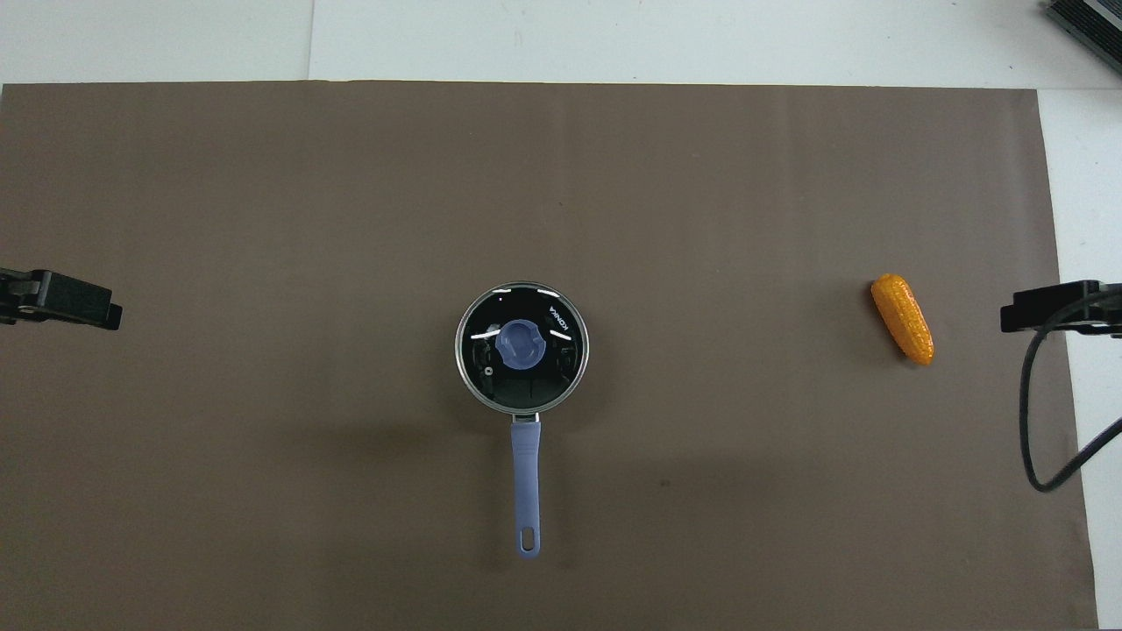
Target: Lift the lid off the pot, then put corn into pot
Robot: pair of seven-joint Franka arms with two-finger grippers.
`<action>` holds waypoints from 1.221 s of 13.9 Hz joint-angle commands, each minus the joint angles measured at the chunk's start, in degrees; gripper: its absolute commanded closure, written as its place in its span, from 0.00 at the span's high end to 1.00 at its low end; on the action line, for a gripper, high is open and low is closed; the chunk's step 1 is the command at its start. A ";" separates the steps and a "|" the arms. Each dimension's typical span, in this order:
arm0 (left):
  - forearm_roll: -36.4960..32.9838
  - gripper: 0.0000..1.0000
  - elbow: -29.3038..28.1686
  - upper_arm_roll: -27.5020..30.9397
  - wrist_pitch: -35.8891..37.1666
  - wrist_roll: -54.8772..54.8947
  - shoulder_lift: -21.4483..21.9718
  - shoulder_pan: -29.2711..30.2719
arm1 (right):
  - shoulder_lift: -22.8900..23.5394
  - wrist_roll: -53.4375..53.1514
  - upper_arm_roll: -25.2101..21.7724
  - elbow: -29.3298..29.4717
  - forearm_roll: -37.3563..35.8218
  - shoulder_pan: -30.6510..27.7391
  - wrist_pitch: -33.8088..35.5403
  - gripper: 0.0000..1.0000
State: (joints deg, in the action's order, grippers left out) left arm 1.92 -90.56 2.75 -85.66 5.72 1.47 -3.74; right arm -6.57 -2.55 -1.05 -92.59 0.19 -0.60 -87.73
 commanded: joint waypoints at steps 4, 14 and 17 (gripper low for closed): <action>-0.43 1.00 -1.55 -0.37 0.41 -0.10 1.43 1.01 | -0.81 1.76 0.17 -0.66 0.25 -0.54 0.98 1.00; 0.01 1.00 -1.73 -0.37 0.06 -0.10 1.43 0.49 | -0.72 1.58 0.08 -0.05 0.60 -0.72 0.99 1.00; 0.10 1.00 -1.99 -0.98 -0.38 -0.18 1.35 0.31 | -0.72 1.50 0.08 -0.05 0.60 -0.72 0.98 1.00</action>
State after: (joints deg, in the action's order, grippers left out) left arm 1.96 -90.64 2.26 -85.41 5.72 1.47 -3.32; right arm -6.73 -2.52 -1.13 -92.59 0.22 -0.62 -87.62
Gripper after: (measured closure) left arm 0.000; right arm 0.000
